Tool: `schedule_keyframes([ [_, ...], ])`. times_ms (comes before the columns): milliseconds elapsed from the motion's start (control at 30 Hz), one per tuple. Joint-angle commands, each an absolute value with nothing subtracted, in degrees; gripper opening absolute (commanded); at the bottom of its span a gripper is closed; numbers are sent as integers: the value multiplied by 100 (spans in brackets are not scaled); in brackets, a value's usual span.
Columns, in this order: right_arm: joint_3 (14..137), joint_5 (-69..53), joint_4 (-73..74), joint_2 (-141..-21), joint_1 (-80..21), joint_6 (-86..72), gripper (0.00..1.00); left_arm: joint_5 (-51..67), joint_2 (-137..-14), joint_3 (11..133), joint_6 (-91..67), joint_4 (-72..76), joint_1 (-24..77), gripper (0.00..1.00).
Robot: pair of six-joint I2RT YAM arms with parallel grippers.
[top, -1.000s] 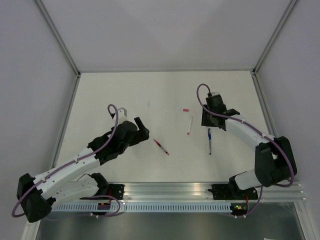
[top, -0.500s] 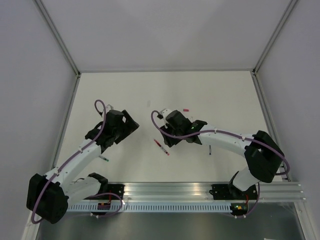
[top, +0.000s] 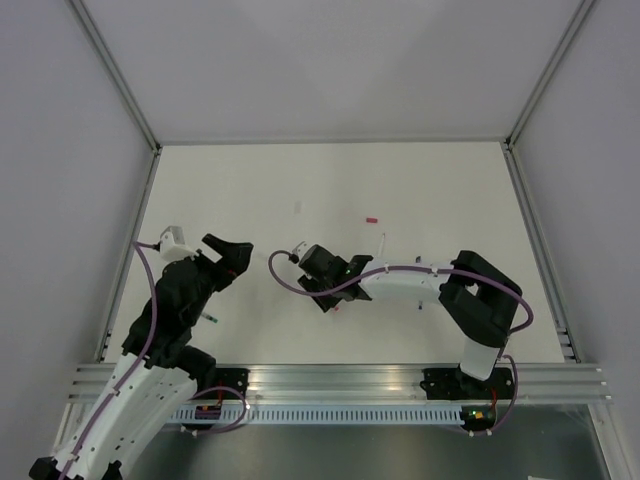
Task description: Insert the pens into the pen caps
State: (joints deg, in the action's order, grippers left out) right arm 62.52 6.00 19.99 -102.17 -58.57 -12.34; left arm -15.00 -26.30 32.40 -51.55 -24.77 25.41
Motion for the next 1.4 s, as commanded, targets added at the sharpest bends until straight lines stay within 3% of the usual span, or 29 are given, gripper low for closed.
schedule_keyframes([
  [0, 6495, 1265, 1977, -10441, -6020, -1345, 45, -1556, -2567, 3226, -4860, -2733, 2522, 98],
  [200, 6416, 1468, 2013, -10687, -6082, -1468, 43, -1424, -2435, 3111, -4957, -2672, 2522, 98],
  [400, 5951, 1388, 1942, -10372, -6073, -1907, 32, -1161, -2417, 3024, -4711, -2453, 2522, 98],
  [500, 5818, 1397, 1986, -10248, -6082, -2012, 19, -933, -2400, 2901, -4641, -2286, 2522, 97],
  [533, 5818, 1415, 2012, -10248, -6073, -2013, 9, -836, -2399, 2805, -4649, -2216, 2522, 97],
  [600, 5915, 1502, 2126, -10266, -6073, -2039, 0, -415, -2434, 2664, -4658, -1927, 2522, 95],
  [833, 6108, 1846, 1961, -9608, -6082, -2311, 0, 1044, -2864, 1908, -4931, -444, 2522, 82],
  [967, 5557, 1942, 1417, -8887, -6117, -2698, 0, 1616, -3497, 1872, -4896, 200, 2522, 72],
  [1200, 4852, 1714, 353, -7868, -6389, -2874, 0, 2478, -4034, 1547, -5334, 1739, 2522, 70],
  [1367, 4808, 1819, 141, -7612, -6609, -2927, 0, 2698, -4280, 1538, -5484, 2038, 2531, 68],
])
